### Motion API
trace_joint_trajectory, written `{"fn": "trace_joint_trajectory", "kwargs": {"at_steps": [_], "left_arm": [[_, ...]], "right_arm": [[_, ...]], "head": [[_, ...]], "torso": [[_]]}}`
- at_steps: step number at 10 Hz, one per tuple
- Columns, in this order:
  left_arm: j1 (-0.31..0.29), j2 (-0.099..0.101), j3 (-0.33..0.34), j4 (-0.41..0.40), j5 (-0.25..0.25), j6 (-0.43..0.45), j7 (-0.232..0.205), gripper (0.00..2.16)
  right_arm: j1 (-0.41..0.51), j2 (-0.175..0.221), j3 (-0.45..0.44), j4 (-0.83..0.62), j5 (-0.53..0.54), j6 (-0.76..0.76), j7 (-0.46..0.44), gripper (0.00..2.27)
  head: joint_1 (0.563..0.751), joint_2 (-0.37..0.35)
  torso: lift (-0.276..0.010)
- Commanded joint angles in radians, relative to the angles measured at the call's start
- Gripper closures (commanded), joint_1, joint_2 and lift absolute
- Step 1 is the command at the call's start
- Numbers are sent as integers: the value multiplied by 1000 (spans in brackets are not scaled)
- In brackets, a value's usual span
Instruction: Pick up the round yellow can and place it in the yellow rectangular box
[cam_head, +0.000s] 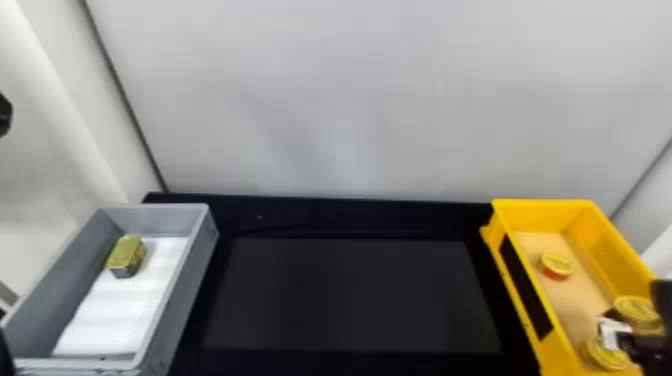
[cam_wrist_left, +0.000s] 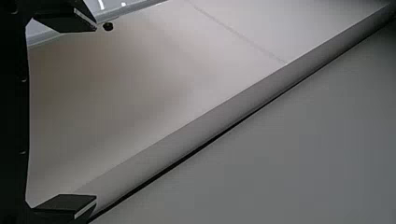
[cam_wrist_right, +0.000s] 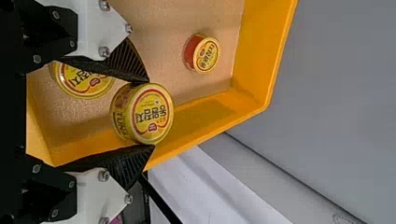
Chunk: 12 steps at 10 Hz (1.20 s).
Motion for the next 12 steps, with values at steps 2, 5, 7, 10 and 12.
{"fn": "trace_joint_trajectory", "kwargs": {"at_steps": [2,5,7,10,12], "left_arm": [[2,-3,0,-3,0,2,0,-2],[2,-3,0,-3,0,2,0,-2],[2,-3,3,-5,0,2,0,-2],[1,-3,3,-3,0,0,1,-2],[1,-3,2,-3,0,0,1,-2]], "right_arm": [[0,0,-9,-6,0,7,4,234],[0,-2,-11,-6,2,-1,19,65],[-3,-2,-15,-15,2,-10,19,65],[-8,-3,-81,-107,48,-2,21,64],[-37,-5,-118,-190,129,42,68,64]], "head": [[686,14],[686,14],[686,14],[686,14],[686,14]], "torso": [[-56],[-56],[-56],[-56],[-56]]}}
